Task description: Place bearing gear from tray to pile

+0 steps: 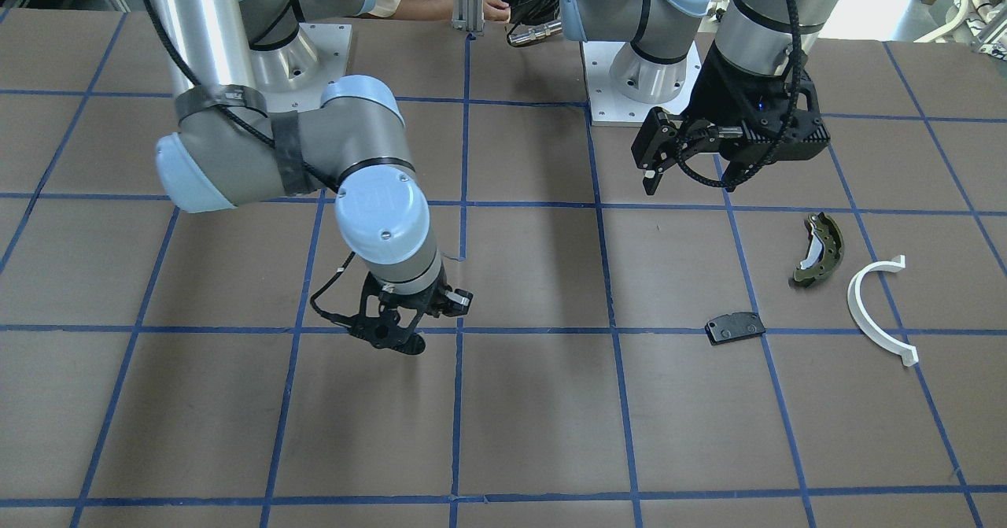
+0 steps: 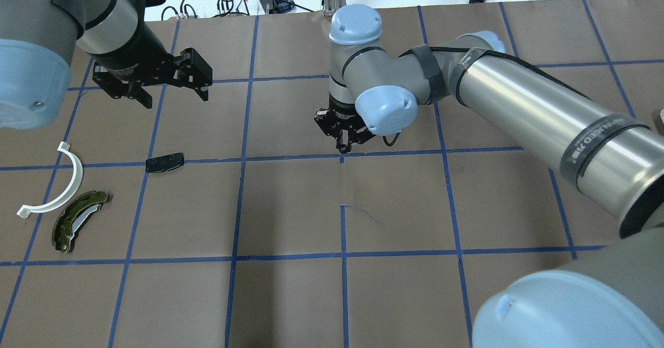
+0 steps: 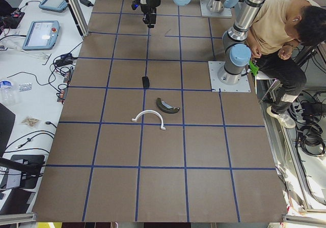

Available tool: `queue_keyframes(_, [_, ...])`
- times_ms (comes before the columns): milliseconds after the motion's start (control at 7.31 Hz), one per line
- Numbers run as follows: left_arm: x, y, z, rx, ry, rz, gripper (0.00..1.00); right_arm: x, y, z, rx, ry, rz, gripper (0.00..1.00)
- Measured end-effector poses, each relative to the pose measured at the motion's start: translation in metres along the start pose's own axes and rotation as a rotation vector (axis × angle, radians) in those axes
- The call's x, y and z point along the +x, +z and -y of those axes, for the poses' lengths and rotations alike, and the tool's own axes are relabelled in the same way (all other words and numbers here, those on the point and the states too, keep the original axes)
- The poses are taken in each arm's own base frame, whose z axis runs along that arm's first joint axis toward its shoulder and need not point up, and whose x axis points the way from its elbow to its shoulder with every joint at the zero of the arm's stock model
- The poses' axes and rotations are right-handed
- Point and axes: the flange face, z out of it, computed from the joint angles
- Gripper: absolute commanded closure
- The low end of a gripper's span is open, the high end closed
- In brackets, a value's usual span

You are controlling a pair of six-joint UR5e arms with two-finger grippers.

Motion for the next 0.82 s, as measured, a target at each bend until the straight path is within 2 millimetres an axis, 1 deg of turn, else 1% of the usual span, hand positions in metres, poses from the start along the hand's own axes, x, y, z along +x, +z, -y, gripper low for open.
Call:
queue_keyframes(137, [0.000, 0.000, 0.000, 0.001, -0.001, 0.000, 0.00, -0.014, 0.014, -0.016, -0.005, -0.012, 0.004, 0.96])
queue_keyframes(274, [0.000, 0.000, 0.000, 0.000, -0.001, 0.000, 0.00, -0.022, 0.022, -0.027, -0.010, -0.023, 0.002, 0.85])
queue_keyframes(411, [0.000, 0.001, 0.000, -0.002, -0.001, 0.000, 0.00, -0.027, 0.026, -0.036, -0.014, -0.033, -0.002, 0.23])
queue_keyframes(547, [0.000, 0.001, 0.000, -0.002, 0.000, 0.000, 0.00, -0.031, 0.029, -0.043, -0.008, -0.046, -0.002, 0.00])
queue_keyframes(821, [0.000, 0.002, -0.001, -0.004, -0.001, -0.001, 0.00, -0.037, 0.024, -0.045, 0.058, -0.069, 0.029, 0.00])
